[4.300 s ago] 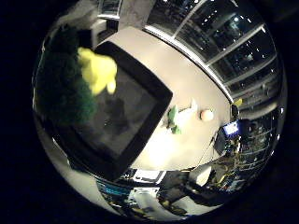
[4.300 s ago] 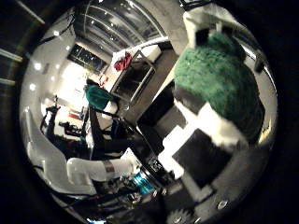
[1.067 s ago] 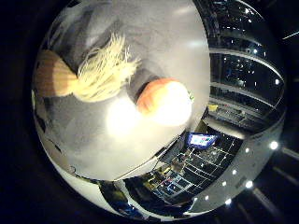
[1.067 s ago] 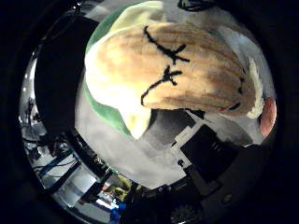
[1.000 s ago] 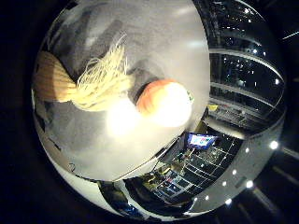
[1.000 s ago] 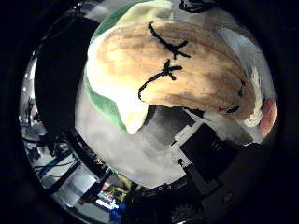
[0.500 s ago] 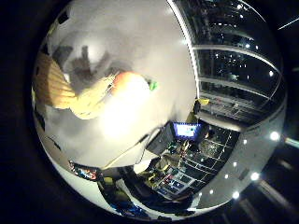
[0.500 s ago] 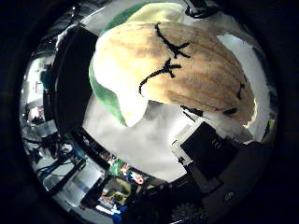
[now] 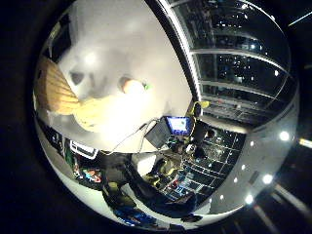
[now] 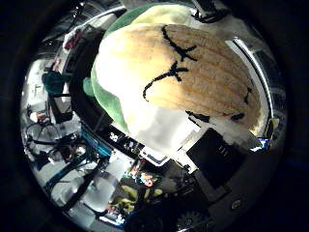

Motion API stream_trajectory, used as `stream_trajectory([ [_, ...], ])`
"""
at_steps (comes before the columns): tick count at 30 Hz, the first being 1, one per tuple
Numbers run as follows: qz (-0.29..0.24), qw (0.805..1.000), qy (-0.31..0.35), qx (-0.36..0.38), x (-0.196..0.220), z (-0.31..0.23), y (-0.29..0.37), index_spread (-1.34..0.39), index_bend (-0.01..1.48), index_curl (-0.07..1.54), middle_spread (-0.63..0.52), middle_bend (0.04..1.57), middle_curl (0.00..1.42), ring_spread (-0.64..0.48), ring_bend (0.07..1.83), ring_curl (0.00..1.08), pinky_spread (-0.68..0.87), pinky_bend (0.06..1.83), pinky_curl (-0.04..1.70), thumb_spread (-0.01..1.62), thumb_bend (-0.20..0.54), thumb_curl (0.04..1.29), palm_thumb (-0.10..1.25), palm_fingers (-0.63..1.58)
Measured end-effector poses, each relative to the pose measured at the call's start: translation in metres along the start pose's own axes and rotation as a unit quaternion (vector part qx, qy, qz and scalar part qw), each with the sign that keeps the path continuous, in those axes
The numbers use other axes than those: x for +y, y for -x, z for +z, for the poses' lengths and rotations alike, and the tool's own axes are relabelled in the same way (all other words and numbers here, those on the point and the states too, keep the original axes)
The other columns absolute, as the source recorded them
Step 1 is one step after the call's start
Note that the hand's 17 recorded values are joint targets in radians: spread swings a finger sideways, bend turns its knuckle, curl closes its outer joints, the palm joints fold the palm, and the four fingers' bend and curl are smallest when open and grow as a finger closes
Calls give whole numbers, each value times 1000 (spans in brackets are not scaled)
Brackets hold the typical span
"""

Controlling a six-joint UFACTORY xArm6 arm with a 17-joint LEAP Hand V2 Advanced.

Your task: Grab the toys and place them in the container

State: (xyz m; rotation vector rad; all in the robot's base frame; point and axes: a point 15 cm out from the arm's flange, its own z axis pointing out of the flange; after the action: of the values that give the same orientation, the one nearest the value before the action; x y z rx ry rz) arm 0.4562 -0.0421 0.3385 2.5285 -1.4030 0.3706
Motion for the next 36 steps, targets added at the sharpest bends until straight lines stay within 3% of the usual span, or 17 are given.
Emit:
stream_trajectory([
  [8,-19,999,-39,-13,-53,-31,90,-428,1244,537,-369,547,412,-74,169,85,314,185,172,881,-20,374,1058,488],
  [23,-26,992,-107,-54,-155,-7,193,-444,1162,517,-380,492,407,-133,193,115,320,192,164,904,-18,367,1058,546],
  [25,-26,992,-109,-56,-166,-4,202,-487,870,447,-312,380,379,-133,303,160,320,303,203,918,-16,373,1064,396],
  [27,-28,992,-105,-57,-172,-4,206,-508,484,329,-203,263,345,-83,405,197,339,470,253,926,-20,381,1060,218],
  [29,-31,993,-100,-56,-176,-4,207,-510,246,264,-105,176,319,-18,460,217,361,586,286,920,-31,388,1020,143],
  [31,-36,994,-82,-57,-172,2,207,-503,139,231,-41,149,296,55,490,228,381,673,309,879,-46,391,945,64],
  [36,-42,995,-65,-57,-162,10,192,-496,137,209,50,182,284,162,525,237,417,798,329,846,-31,409,893,-18],
])
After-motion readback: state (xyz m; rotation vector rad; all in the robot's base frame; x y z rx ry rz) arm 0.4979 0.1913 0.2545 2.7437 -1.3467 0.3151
